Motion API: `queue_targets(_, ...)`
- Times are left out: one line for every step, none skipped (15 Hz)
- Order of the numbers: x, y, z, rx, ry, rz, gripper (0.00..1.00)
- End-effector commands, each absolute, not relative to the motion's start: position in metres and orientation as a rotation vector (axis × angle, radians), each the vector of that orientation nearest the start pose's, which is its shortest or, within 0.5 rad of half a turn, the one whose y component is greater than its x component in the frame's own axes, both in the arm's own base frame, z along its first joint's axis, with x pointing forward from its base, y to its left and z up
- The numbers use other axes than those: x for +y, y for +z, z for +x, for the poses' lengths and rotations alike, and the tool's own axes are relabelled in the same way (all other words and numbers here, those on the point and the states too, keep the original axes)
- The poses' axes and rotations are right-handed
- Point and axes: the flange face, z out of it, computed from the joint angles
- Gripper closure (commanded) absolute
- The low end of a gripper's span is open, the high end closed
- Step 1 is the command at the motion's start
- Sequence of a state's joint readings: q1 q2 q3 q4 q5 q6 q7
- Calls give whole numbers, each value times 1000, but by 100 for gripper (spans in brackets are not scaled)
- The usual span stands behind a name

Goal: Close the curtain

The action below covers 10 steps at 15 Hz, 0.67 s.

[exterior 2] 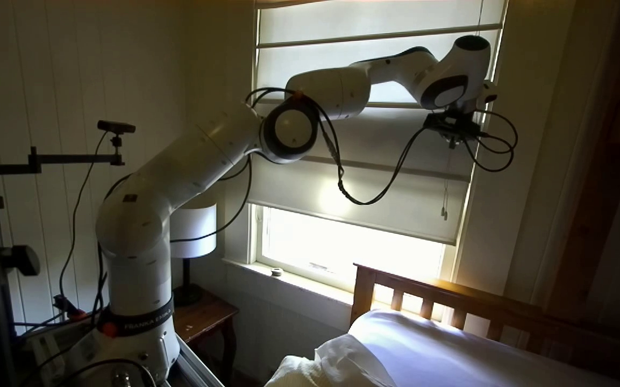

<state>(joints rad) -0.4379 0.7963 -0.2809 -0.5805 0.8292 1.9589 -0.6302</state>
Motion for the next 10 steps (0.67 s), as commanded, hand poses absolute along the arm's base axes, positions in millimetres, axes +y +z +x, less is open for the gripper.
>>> queue_targets(-355,668,658,-18,-1122,-2700,99)
queue_targets(-349,679,651,-58,-1102,-2691,99)
queue_targets(-341,695,643,-113,-1097,-2682,99)
queue_targets(-333,709,634,-161,-1090,-2671,99)
queue_targets(-324,724,627,-198,-1093,-2661,99)
queue_targets(-313,739,621,-237,-1102,-2640,99)
queue_targets(-302,753,614,-275,-1107,-2616,99)
queue_targets(-287,766,609,-320,-1109,-2588,99)
queue_targets(-274,781,601,-363,-1112,-2559,99)
queue_targets(-257,791,596,-422,-1095,-2525,99)
